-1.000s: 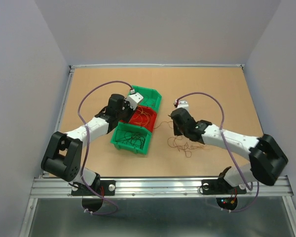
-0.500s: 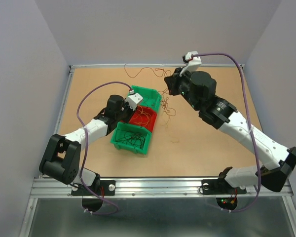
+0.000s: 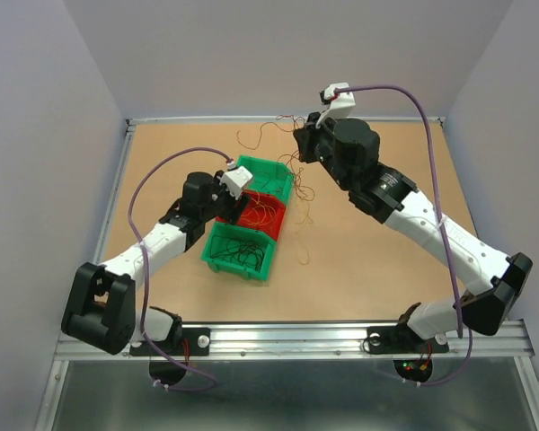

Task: Untangle the cables

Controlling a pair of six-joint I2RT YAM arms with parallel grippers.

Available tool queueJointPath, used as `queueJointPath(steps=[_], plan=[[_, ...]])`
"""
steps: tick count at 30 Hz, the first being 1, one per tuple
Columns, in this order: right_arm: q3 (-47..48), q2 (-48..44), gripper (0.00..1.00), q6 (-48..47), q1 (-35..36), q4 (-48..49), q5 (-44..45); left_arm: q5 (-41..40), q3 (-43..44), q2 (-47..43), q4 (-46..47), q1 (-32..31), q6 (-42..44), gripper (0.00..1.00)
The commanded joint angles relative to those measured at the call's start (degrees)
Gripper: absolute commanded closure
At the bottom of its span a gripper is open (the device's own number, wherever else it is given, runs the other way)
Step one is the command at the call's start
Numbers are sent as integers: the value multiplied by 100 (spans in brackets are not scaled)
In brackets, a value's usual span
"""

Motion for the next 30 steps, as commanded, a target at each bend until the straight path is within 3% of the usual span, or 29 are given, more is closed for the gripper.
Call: queueJointPath(steps=[1,3,7,11,13,16,24,30], plan=[[454,-430,99,-100,27,384,335,477,45,-474,92,-2,-22,29],[445,-517,100,-92,27,419,379,617,185,-589,-92,-2,-22,24],[454,-641,99,-4,27,507,397,767,370,-773,-225,-2,-136,4],[471,-799,99,110,18,692,301,1433,563,-932,-269,-11,-215,2],[507,-878,99,207,18,823,248,2145,599,-976,19,-11,-496,2],[515,-983,100,356,27,1008,133,3068,345,-924,1204,-28,-1013,1],[585,-1177,99,576,27,1965,-288,3675,-349,-616,4595,-353,-2280,1],[893,-1072,99,752,18,2081,-464,4396,-385,-115,5522,-512,-2457,2]])
